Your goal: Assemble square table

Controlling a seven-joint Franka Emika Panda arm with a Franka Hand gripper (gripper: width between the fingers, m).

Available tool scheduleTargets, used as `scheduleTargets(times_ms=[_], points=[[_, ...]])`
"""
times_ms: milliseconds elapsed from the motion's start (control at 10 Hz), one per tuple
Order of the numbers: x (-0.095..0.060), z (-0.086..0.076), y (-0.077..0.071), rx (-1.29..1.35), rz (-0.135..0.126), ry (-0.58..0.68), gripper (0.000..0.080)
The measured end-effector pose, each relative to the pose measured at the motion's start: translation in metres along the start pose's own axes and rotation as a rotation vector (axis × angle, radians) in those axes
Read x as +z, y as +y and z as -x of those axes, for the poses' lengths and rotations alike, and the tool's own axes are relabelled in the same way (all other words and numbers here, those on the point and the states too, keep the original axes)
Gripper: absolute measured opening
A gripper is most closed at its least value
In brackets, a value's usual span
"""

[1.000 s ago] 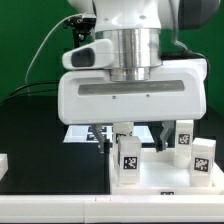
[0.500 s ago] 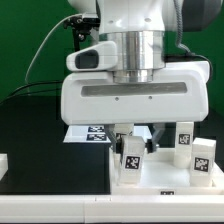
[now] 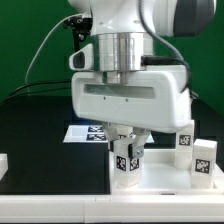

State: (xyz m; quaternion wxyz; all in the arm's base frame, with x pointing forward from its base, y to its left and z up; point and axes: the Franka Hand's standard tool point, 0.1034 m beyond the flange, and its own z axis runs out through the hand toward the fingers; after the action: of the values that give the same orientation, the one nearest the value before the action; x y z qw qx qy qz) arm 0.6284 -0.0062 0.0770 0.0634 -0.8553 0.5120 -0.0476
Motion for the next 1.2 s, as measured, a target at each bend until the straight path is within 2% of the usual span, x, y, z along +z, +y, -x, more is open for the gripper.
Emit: scheduleTargets(times_ms=[100, 300, 500, 600, 700, 800, 900, 1000, 1200], points=[[-0.0027, -0.0026, -0.0023, 0.121, -0.017, -0.030, 0.0288], [-0.0017, -0.0013, -0.0017, 0.202, -0.003, -0.048, 0.0288], [-0.0011, -0.0012, -0.0014, 0.187, -0.002, -0.048, 0.0289], [-0.0011, -0.0011, -0.0008, 0.087, 0.002, -0.049, 0.0470], [-0.0014, -0.0006, -0.0004, -0.064, 0.004, -0.059, 0.0602], [-0.0025, -0.0029, 0.0007, -0.227, -0.002, -0.074, 0.0602], [-0.0025, -0.0012, 0.0035, -0.390, 0.004, -0.126, 0.0638], [-0.0003, 0.0036, 0.0038, -0.451, 0.006, -0.158, 0.0648], [-0.0001, 0.0025, 0.0045, -0.601, -0.004, -0.158, 0.0649]])
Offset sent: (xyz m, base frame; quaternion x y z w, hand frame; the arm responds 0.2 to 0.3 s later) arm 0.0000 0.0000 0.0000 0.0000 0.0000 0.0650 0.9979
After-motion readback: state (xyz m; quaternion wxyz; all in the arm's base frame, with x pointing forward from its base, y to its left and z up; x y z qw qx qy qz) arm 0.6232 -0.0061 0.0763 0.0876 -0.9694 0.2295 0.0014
